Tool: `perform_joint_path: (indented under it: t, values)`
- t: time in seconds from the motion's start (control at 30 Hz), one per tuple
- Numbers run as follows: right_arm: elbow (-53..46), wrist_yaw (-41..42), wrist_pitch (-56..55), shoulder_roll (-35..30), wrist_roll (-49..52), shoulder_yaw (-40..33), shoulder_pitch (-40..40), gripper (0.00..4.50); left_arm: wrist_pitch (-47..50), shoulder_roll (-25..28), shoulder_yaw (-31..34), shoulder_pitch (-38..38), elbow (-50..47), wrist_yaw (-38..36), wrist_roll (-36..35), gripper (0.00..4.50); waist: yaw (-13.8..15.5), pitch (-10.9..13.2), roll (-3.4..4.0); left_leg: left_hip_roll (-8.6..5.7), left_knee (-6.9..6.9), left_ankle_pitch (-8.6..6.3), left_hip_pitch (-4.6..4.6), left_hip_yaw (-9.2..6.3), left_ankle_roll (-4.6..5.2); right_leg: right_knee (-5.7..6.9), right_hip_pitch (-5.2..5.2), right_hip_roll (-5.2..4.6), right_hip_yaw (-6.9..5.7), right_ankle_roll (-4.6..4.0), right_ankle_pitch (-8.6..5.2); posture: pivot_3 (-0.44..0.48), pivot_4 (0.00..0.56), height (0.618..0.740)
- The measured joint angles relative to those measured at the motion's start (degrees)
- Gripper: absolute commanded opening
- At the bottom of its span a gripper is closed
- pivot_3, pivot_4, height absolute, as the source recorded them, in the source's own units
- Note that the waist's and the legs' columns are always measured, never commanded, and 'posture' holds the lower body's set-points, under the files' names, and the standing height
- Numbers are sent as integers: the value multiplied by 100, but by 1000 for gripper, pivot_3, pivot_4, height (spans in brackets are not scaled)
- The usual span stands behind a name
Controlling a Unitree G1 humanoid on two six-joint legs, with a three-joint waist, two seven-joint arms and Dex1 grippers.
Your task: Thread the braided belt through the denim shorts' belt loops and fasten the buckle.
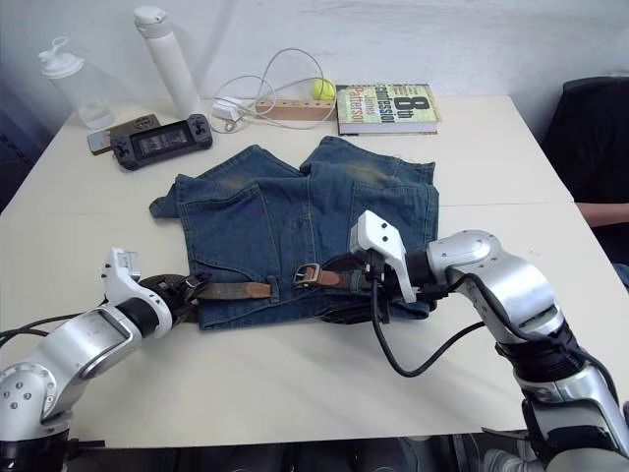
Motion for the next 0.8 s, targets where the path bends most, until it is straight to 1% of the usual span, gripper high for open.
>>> perform_joint_path:
  t: [0.13,0.2,0.33,0.53,0.7,0.73,0.77,0.8]
  values:
    - [56,-143,-243,253,-270,203,46,4485,124,186,119,24,10,-32,0,0,4,1,2,-1,0,0,0,0,0,1,-1,0,1,0,0,0,150,735]
    - [60,-190,-291,294,-318,203,42,4485,103,116,55,-64,21,21,1,0,10,1,2,-1,0,0,0,0,0,-1,0,-1,1,0,0,0,150,735]
    - [69,-245,-295,453,-359,203,18,4485,-27,-210,-398,-478,63,206,0,0,34,1,1,-3,1,0,-1,-4,0,-11,5,-1,-5,4,2,0,150,735]
    - [70,-276,-287,458,-410,182,21,4485,-49,-220,-532,-669,392,266,0,0,-6,1,2,-1,0,1,0,-4,-2,-7,4,1,-6,4,2,0,150,735]
    - [56,-304,-274,450,-409,144,32,4485,-133,-322,-454,-484,481,246,-1,0,-3,1,2,-2,0,2,-1,-5,-3,-10,4,0,-6,4,2,0,150,735]
    - [51,-307,-272,431,-409,131,53,4485,-316,-560,-311,-272,478,260,-3,0,-10,1,3,-2,-1,2,-1,-5,-3,-12,4,0,-3,4,2,0,150,735]
    - [51,-310,-270,422,-411,126,63,4485,-360,-619,-288,-226,484,267,-3,0,-5,2,2,-1,0,2,-1,-5,-3,-12,4,0,-5,4,2,0,150,735]
    - [51,-316,-268,416,-413,124,72,4485,-504,-789,-240,-111,473,290,-7,0,5,4,-2,0,2,2,-2,-13,-4,-13,5,0,-13,4,2,0,150,735]
